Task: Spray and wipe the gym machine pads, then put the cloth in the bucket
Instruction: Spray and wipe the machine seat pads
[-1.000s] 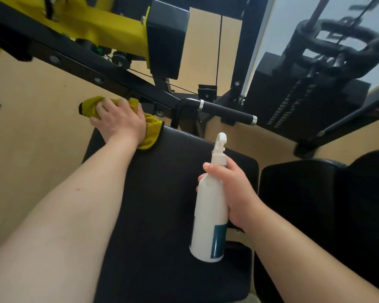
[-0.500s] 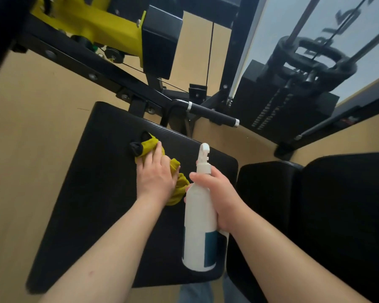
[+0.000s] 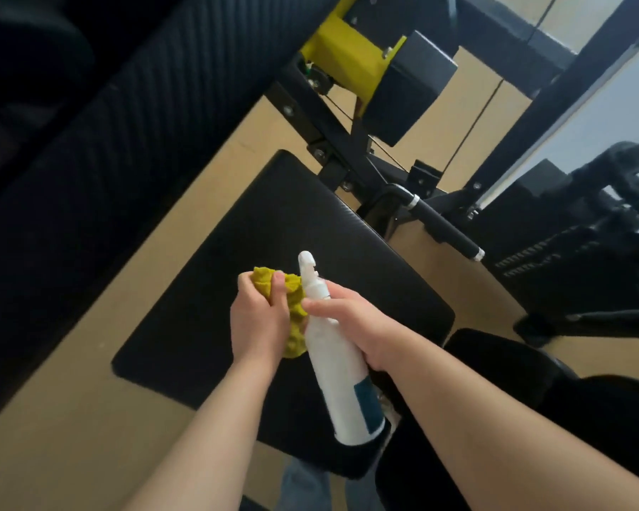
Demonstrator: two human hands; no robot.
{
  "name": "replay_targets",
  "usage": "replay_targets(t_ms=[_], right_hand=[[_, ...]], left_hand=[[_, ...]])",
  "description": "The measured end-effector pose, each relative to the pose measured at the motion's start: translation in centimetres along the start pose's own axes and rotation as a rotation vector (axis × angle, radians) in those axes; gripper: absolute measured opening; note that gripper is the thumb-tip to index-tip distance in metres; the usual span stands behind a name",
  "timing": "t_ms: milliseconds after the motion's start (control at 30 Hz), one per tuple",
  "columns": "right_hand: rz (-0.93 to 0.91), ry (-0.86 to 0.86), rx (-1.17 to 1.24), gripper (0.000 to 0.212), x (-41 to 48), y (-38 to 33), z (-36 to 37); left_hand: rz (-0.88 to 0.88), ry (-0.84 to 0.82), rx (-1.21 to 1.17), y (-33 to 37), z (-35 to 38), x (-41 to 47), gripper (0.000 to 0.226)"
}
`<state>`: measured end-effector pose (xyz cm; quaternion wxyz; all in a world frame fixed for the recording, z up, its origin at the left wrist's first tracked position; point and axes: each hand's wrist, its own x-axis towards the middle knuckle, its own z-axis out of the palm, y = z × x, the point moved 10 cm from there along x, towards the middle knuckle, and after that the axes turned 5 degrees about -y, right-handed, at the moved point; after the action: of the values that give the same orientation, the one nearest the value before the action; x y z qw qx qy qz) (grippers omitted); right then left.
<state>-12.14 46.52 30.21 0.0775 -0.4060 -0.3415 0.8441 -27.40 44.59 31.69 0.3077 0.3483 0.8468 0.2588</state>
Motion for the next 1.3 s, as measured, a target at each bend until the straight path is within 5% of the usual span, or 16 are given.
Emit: replay_targets(t_ms=[133,300,500,633,900,1100,1300], right_hand=[[0.028,-0.054,-0.194,0.035,3.3,-0.3,2.9],[0.022,0.13,-0.456,0.026,5.5,0.3,3.4],[0.094,0.081,-0.237,0.029,4.2,3.0,2.6],[0.083,0.121,-0.358,0.027,3.3,4.5,3.9],[0.097,-0.06,-0.557,0.031,3.8,8.1,11.0],[0.165,-0.192,-0.471,0.043,3.8,10.5,15.0],[0.064,-0.133,-0.56,0.03,4.7,9.7,17.6]], left_hand=[[-0.192,0.148,-0.132,-4.6,-3.4,-2.4,0.03],[-0.32,0.238,-0.096,-8.5,-5.6,-4.3,0.03],[-0.282,0.221,-0.1,-10.1,-6.4,-5.4,0.038],[-0.284,0.224,-0.112,-11.0,-7.0,-6.6,0.04],[-0.334,0.264,-0.111,-14.3,-10.2,-9.6,0.039],[-0.365,0.268,-0.143,-16.9,-11.8,-11.1,0.032],[-0.415,0.251,-0.216,-18.7,-12.8,-12.0,0.029]])
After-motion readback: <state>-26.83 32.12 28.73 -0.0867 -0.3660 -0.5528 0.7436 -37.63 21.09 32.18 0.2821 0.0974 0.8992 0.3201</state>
